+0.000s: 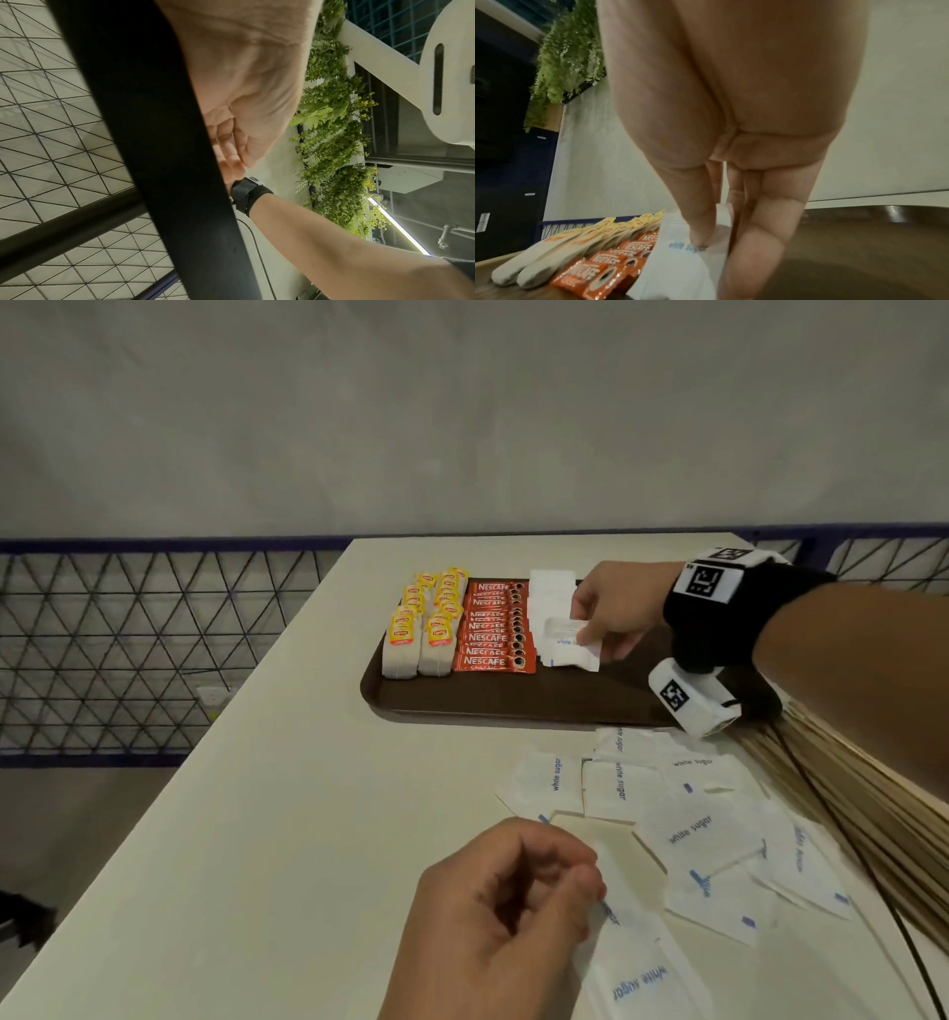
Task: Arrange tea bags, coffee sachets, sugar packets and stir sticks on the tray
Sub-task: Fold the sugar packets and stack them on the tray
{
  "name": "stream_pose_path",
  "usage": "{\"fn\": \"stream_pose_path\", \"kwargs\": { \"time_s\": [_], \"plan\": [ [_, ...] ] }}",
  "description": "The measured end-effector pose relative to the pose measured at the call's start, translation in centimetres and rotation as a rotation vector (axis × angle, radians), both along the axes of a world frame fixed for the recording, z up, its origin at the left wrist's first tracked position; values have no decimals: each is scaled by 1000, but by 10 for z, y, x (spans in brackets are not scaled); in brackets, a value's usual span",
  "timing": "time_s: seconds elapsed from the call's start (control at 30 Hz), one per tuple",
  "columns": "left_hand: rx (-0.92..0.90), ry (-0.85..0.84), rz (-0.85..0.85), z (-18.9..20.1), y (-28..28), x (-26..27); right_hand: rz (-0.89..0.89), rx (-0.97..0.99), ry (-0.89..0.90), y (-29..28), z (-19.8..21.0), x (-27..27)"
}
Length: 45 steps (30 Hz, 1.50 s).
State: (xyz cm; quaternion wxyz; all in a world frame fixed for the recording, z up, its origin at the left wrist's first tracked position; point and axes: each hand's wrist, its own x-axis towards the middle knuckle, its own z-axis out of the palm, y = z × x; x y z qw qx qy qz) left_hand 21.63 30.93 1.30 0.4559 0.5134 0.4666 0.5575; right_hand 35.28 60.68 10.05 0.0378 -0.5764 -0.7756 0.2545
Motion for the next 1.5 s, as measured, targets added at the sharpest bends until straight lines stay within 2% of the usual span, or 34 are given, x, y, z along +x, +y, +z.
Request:
{"fn": "stream_pose_path", "kwargs": {
  "time_s": [0.23,0.43,0.8,1.03,1.13,1.2,1.27,1.4,1.5],
  "plan": [
    [-15,28,-18,-2,2,0,-27,35,17,0,-8,1],
    [-8,63,-19,-3,2,0,-41,51,-101,-14,-14,0],
    [6,28,-29,-5,3,2,-102,24,-13,-14,-19,-15],
    [43,11,61,-4,4,3,-89,51,-87,-16,-13,-13],
    [62,4,150,-3,2,2,-4,252,-221,-31,-2,-3],
    [58,32,184,0,0,1,84,395,-204,-53,6,2],
    [48,95,238,0,0,-1,194,344,-172,-81,12,7],
    [20,188,397,1,-1,-3,414,70,-250,-135,13,7],
    [15,149,507,1,-4,-2,488,143,-350,-153,-1,-5]
  ]
}}
